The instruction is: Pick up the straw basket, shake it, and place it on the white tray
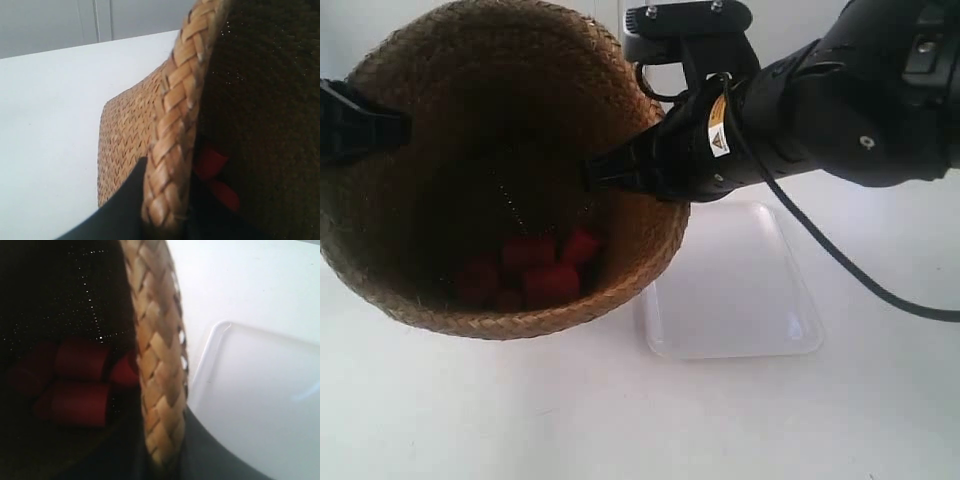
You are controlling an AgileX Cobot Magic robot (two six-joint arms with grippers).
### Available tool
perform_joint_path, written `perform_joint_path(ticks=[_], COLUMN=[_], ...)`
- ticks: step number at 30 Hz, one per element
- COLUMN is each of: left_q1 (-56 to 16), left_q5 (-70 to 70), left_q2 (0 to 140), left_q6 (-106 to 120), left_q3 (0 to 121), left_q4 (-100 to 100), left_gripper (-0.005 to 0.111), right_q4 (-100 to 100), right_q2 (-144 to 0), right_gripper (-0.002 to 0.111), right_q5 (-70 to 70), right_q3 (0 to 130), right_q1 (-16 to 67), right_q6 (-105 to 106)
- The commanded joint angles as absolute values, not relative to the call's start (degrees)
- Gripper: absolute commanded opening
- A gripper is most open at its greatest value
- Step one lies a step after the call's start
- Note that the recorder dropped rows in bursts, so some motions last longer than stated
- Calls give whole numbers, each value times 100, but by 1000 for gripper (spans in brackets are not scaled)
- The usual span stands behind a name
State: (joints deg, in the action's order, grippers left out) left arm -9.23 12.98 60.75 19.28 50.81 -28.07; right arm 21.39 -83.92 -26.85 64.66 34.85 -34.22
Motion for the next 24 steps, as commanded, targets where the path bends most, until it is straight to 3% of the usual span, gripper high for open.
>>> perform_joint_path(ticks=[1, 24], left_q1=[-935, -935], left_q5=[844, 685], left_q2=[5952, 5929], left_q6=[1879, 1843], left_q3=[4898, 4586], left_q4=[-2972, -3232], left_gripper=[0, 0], right_q4=[2279, 2143], right_q2=[-8236, -8325], right_gripper=[0, 0], right_q5=[-2789, -2953], right_q3=[6460, 6460], right_q1=[3490, 3490], right_q6=[-3119, -3005])
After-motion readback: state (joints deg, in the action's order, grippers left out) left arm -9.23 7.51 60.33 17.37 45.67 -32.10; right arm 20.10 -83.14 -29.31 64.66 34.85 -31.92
